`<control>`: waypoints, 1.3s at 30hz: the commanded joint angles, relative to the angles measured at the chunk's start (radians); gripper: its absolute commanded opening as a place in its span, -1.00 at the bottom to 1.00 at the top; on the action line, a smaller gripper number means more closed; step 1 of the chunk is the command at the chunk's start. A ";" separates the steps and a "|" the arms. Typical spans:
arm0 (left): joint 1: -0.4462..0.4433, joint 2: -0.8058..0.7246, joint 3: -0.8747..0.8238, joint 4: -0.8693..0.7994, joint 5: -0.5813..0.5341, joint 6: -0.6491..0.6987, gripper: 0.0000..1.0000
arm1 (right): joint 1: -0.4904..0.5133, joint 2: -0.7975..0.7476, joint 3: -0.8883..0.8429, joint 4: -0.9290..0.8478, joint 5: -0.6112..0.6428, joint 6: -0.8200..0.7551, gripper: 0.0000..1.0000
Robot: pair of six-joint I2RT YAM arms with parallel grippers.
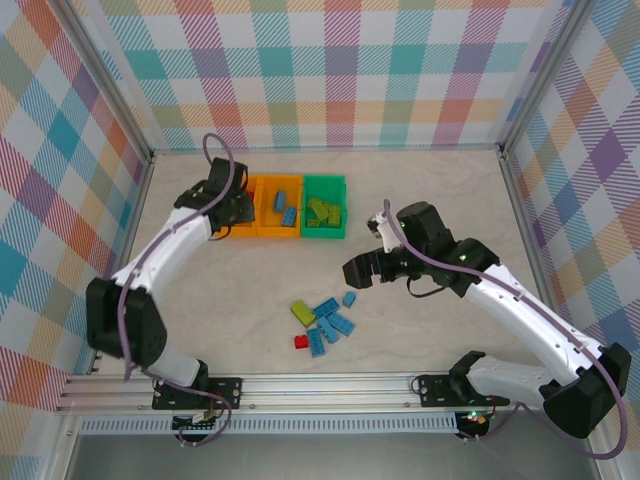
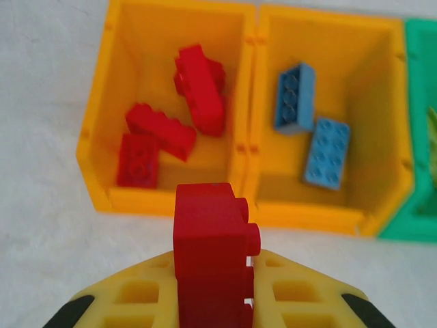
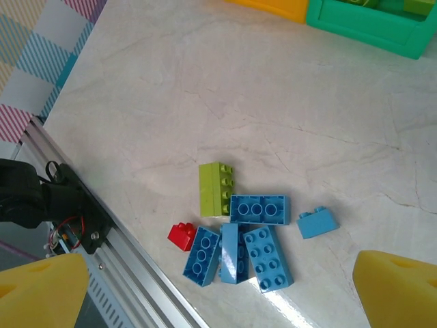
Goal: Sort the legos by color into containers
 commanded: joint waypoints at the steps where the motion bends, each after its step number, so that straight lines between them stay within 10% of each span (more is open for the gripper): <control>1: 0.057 0.127 0.109 0.054 0.003 0.031 -0.62 | 0.002 -0.036 -0.009 0.019 0.018 0.019 0.99; 15: 0.133 0.392 0.420 -0.049 0.072 0.026 -0.04 | 0.001 -0.120 -0.045 0.014 0.073 0.065 0.99; 23: 0.044 -0.062 0.139 0.030 0.386 0.017 0.02 | 0.001 -0.089 -0.153 0.109 0.243 0.246 0.98; 32: -0.308 -0.558 -0.146 -0.079 0.699 0.514 0.41 | 0.045 0.135 -0.162 0.157 0.213 0.405 0.76; 39: -0.394 -0.817 -0.400 -0.162 0.757 0.777 0.84 | 0.140 0.332 -0.123 0.092 0.382 0.650 0.68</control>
